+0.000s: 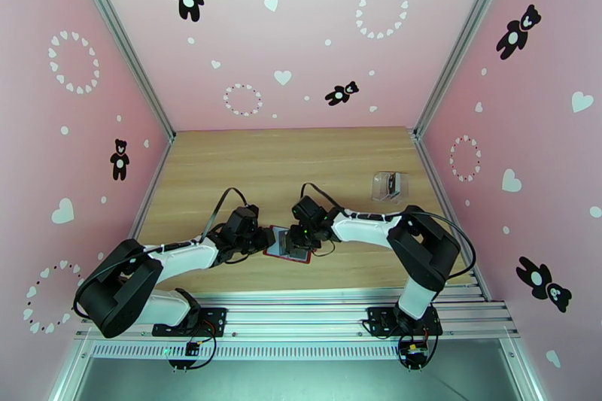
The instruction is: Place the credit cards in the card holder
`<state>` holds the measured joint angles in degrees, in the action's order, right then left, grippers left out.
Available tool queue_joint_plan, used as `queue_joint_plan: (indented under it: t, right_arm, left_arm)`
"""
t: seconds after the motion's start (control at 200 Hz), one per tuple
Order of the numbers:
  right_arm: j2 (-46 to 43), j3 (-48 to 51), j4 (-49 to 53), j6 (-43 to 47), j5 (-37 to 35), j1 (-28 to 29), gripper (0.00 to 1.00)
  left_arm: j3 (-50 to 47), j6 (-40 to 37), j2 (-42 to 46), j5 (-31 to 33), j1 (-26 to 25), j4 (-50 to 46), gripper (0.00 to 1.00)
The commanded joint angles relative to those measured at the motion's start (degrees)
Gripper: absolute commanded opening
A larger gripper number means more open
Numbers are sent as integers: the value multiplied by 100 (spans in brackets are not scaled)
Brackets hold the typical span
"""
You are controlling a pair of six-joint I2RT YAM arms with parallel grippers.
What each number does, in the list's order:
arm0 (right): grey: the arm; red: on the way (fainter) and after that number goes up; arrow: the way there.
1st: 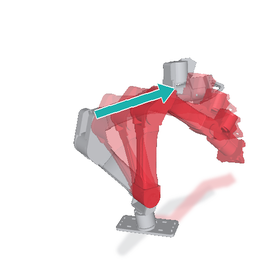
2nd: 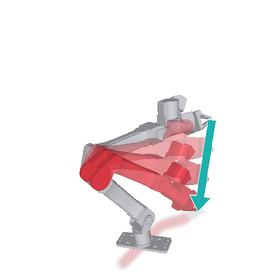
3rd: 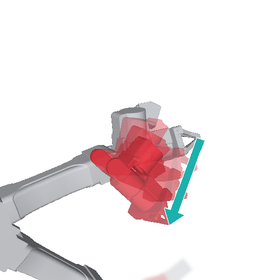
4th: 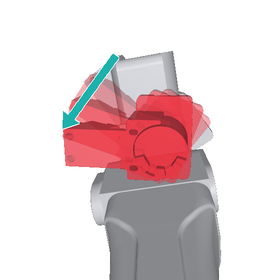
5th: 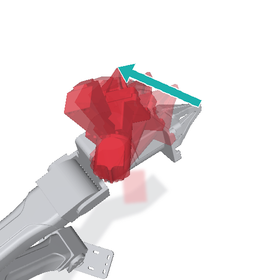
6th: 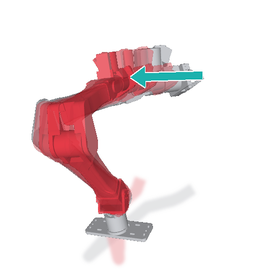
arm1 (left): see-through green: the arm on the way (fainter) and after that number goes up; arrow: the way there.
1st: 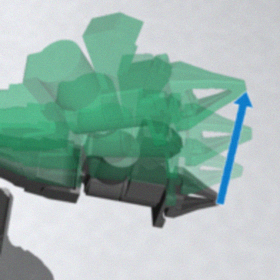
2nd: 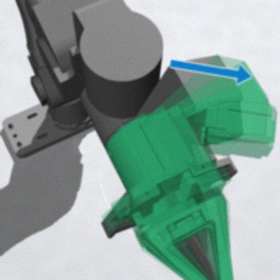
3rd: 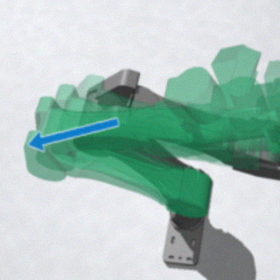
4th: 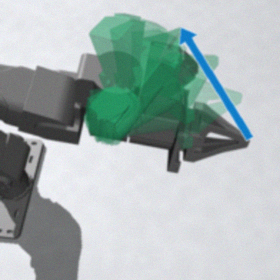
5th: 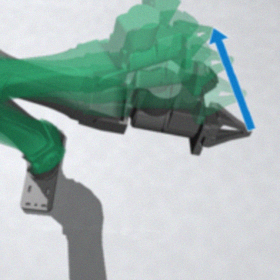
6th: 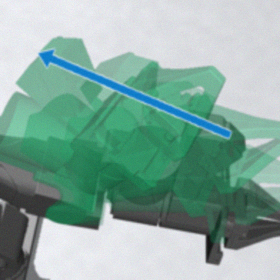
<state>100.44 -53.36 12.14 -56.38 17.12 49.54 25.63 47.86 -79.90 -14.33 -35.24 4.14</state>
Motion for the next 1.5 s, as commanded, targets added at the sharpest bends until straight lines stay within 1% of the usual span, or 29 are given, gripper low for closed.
queue_joint_plan:
  t: [0.0, 0.21, 0.225, 0.4, 0.606, 0.946, 1.221, 1.496]
  right_arm:
    - [134, 157, -195, -179, -102, 64, 20]
    - [75, 320, -451, -321, -187, -22, 13]
    - [74, 333, -469, -473, -194, -27, 12]
    - [-6, 505, -696, -676, -324, -117, 6]
    - [-113, 741, -986, -883, -321, -164, 1]
    - [-513, 1326, -1582, -1230, -436, -219, 0]
    - [-931, 1773, -1846, -1494, -784, -218, 0]
    - [-774, 1823, -2151, -1666, -790, -181, 0]
  left_arm:
    - [-111, -15, -86, 22, -76, -64, 32]
    - [-128, -15, -74, 26, -76, -54, 32]
    - [-128, -14, -76, 30, -73, -46, 32]
    - [-150, -7, -79, 20, -79, -24, 32]
    - [-168, 15, -77, 30, -92, -6, 32]
    - [-216, 76, -30, 69, -104, 8, 32]
    - [-260, 171, 8, 74, -131, 51, 32]
    - [-217, 189, -77, 69, -217, 86, 32]
